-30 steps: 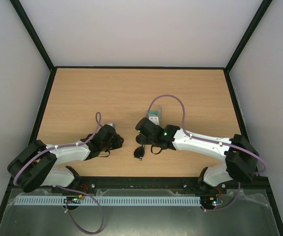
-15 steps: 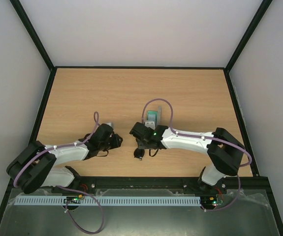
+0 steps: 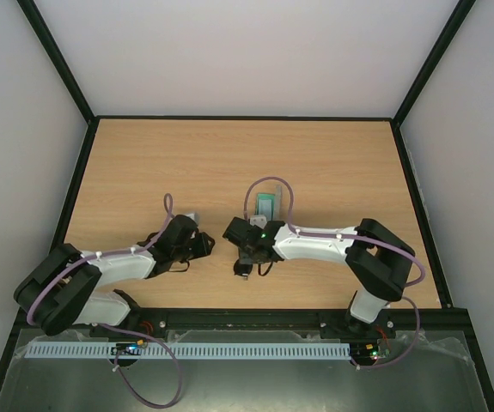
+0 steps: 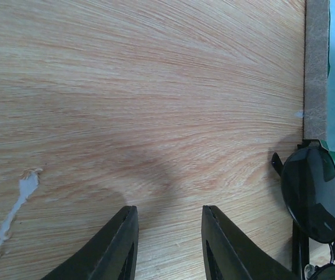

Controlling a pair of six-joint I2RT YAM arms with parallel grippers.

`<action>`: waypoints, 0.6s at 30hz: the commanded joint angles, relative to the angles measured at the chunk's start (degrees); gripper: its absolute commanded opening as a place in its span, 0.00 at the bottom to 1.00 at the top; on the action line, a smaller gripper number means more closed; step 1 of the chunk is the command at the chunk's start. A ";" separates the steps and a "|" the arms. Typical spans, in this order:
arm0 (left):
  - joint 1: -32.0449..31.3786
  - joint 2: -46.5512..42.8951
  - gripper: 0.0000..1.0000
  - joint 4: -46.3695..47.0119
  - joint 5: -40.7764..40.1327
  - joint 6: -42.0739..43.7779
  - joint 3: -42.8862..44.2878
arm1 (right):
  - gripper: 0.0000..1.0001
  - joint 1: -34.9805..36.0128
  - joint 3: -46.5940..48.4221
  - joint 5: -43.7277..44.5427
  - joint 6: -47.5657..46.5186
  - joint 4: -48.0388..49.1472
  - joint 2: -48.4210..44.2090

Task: Organize the sunglasses
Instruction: Adjust the sunglasses at the center of the board.

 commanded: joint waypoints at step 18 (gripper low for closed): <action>0.65 1.82 0.33 -2.93 0.15 0.77 -1.54 | 0.01 0.34 2.03 1.84 -0.90 0.21 1.25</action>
